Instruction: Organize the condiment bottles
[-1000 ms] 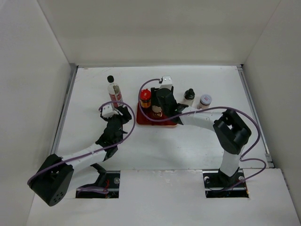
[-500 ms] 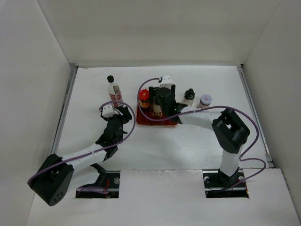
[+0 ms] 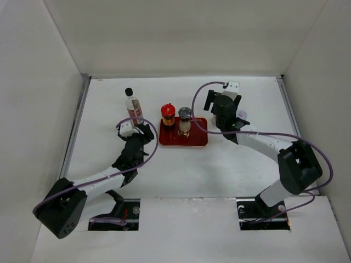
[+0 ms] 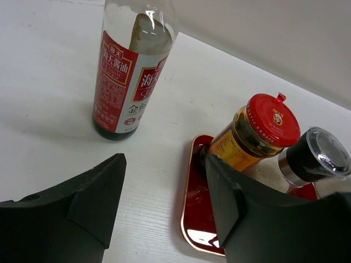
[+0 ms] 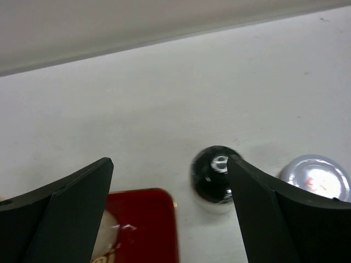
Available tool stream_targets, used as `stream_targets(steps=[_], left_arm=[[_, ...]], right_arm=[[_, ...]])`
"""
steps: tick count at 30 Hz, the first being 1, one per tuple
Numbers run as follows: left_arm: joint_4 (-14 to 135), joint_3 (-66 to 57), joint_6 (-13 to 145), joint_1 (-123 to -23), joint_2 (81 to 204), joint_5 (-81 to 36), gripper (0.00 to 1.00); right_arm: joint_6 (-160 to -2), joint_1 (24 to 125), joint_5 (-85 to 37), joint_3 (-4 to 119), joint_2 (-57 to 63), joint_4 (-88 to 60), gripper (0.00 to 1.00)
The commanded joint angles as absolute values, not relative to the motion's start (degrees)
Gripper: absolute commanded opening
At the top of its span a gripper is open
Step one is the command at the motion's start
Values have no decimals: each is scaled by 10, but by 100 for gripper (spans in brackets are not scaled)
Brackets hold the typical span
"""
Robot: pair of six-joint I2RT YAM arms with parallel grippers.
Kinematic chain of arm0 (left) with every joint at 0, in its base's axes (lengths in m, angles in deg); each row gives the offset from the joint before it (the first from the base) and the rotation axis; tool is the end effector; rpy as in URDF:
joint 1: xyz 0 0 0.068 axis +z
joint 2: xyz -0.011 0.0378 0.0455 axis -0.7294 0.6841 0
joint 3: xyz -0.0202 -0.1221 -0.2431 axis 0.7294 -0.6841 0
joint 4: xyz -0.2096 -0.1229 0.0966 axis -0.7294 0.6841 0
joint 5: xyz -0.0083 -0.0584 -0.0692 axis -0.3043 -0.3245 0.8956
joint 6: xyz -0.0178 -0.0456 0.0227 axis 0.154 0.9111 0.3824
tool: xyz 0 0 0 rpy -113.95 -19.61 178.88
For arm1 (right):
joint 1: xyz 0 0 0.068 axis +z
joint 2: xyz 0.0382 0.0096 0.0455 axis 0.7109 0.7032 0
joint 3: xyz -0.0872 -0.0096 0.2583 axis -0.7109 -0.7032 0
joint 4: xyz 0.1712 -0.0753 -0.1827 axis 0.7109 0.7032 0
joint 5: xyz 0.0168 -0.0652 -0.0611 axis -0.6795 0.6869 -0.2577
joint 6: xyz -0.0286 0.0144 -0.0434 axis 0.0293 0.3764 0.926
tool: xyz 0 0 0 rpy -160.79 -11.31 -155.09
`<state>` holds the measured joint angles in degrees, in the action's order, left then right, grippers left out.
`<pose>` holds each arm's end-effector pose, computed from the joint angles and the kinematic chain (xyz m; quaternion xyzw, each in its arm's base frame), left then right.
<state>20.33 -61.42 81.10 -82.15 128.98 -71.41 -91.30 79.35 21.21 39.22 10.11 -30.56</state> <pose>0.1834 -0.1015 0.2017 -0.1837 0.7035 -0.1096 0.6778 0.3031 0.1784 0.2752 0.0824 0.7734 0.0143 0.6284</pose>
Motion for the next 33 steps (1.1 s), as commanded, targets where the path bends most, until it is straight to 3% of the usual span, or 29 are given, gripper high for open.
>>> stream_targets(steps=[1, 11, 16, 26, 33], left_arm=[[171, -609, 818, -820, 1298, -710, 58], [168, -613, 818, -826, 1289, -706, 58], [172, -606, 818, -823, 1301, -704, 58], [166, -607, 818, -819, 1306, -704, 59], [162, -610, 818, -819, 1304, -706, 62]], right_arm=[[-925, 767, 238, 391, 113, -300, 92], [-933, 724, 185, 428, 166, -255, 94], [-962, 712, 152, 454, 203, -232, 86], [-971, 715, 164, 450, 192, -228, 52], [-966, 751, 193, 411, 101, -254, 51]])
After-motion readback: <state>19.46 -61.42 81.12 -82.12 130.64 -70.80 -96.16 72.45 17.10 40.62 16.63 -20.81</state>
